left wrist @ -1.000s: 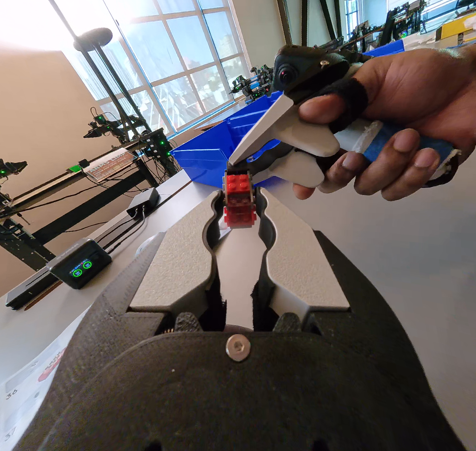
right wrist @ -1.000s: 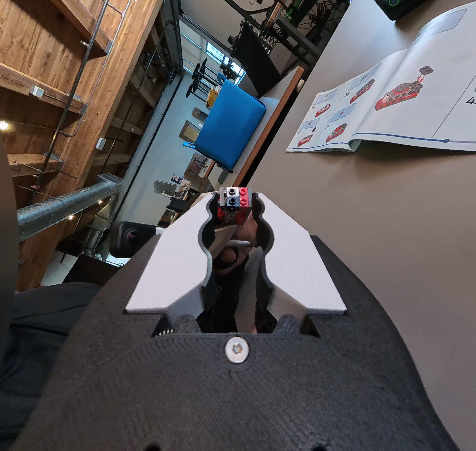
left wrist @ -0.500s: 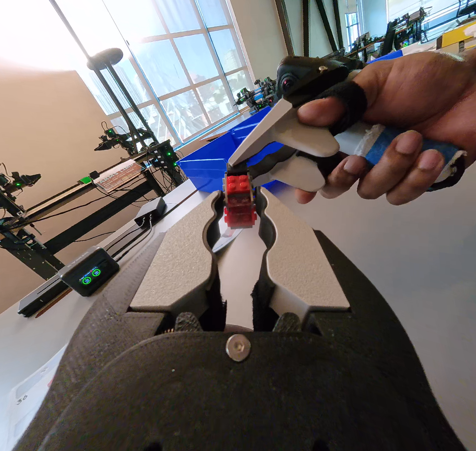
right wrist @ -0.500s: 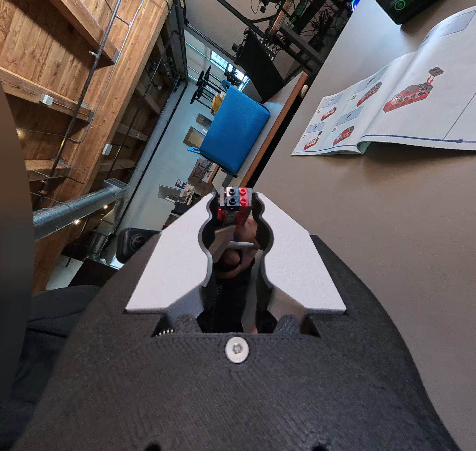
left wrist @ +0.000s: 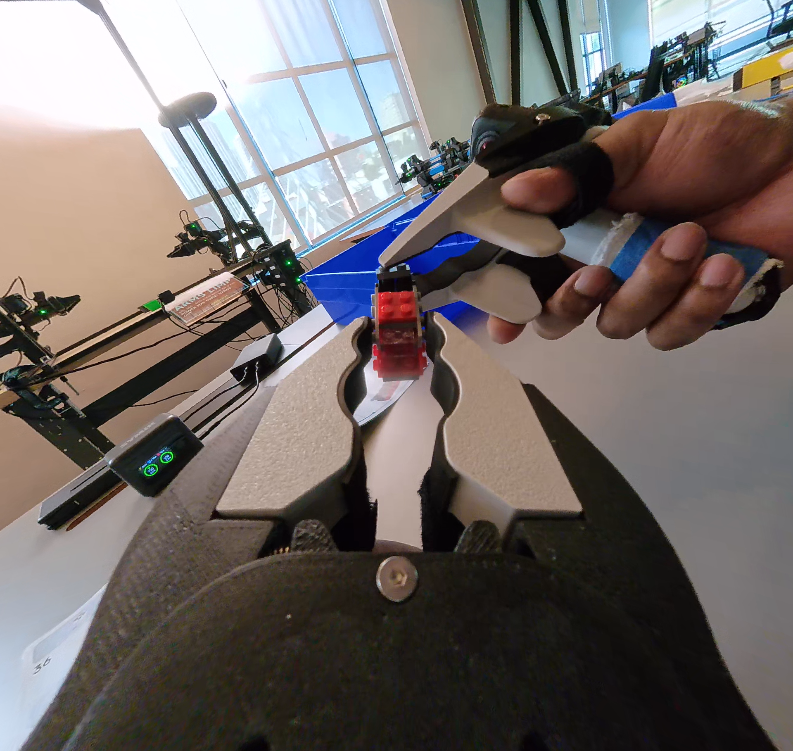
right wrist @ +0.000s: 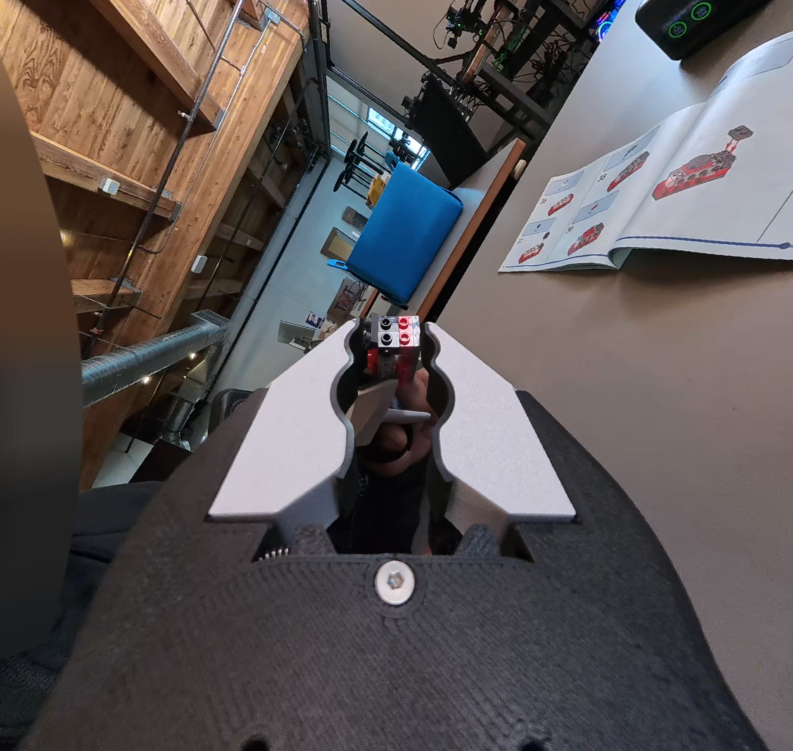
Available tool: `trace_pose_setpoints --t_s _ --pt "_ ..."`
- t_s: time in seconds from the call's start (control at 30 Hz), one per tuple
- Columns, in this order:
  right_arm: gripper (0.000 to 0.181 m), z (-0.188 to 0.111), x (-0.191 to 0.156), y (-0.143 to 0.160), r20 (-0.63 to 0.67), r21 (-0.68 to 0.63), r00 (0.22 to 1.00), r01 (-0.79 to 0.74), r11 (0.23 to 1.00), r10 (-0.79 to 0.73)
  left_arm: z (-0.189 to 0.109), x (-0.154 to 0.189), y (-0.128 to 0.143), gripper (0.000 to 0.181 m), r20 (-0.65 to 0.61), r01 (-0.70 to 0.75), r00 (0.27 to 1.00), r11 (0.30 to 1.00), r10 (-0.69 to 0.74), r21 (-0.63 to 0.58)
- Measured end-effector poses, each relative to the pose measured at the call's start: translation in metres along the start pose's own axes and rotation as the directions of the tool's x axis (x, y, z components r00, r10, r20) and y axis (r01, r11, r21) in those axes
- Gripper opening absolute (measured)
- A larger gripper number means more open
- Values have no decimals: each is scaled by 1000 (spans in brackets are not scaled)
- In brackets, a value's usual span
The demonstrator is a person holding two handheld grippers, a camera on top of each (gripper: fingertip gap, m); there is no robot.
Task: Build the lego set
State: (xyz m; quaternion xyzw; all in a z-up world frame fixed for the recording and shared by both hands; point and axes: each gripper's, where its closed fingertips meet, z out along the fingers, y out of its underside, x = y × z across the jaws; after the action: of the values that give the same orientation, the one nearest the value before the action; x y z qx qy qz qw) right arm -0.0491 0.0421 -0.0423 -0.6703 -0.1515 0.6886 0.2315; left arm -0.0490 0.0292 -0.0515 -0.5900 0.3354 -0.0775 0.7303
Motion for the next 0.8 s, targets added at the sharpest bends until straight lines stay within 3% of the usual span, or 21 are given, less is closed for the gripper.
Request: trace_pose_setpoints --t_s 0.8 --pt "25 3 3 7 5 14 999 -45 999 45 0 -1 2 25 14 -4 1000 1000 4 -15"
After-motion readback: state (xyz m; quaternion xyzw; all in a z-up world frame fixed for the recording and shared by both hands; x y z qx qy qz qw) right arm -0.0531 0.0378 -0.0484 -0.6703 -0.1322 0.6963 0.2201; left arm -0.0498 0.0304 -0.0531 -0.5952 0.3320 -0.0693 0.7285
